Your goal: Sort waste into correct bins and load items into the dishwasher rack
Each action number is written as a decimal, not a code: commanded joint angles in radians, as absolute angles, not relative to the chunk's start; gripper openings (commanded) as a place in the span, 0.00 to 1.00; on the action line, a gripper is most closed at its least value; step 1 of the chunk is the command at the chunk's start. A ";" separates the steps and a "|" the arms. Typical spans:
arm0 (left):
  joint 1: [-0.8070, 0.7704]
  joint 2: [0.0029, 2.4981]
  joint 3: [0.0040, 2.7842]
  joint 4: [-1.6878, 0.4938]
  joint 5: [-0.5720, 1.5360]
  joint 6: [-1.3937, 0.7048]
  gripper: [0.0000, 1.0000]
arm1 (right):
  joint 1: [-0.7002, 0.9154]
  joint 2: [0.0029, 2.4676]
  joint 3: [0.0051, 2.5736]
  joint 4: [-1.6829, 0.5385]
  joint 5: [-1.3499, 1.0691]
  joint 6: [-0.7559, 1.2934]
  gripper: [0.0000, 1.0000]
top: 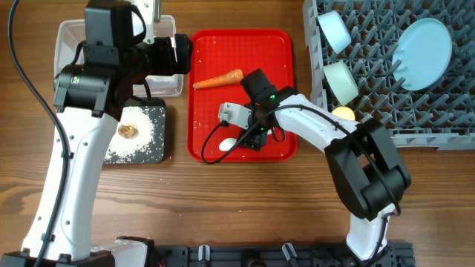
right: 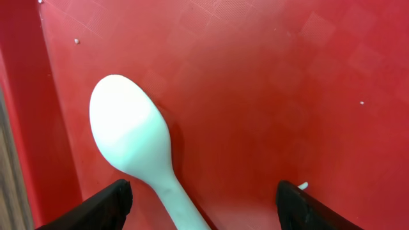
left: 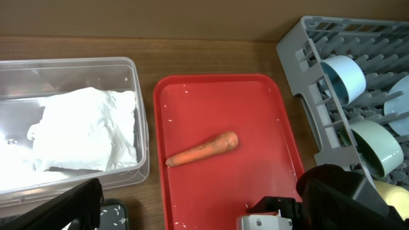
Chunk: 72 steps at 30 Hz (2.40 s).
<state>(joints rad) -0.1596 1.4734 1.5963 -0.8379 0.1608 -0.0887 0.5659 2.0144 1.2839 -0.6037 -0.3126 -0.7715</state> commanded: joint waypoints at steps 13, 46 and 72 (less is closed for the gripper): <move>-0.155 1.475 1.597 -0.836 0.159 -0.094 1.00 | 0.562 2.089 1.090 -0.406 0.049 -0.726 0.60; -0.155 1.475 1.597 -0.836 0.159 -0.094 1.00 | 0.543 2.075 1.539 -0.888 -0.136 -0.120 0.04; -0.155 1.475 1.597 -0.836 0.159 -0.094 1.00 | 0.564 2.074 1.425 -0.833 -0.068 -0.094 0.78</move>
<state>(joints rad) -0.1596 1.4734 1.5963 -0.8379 0.1608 -0.0887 0.5617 2.0602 1.4506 -0.8211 -0.1333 -0.1669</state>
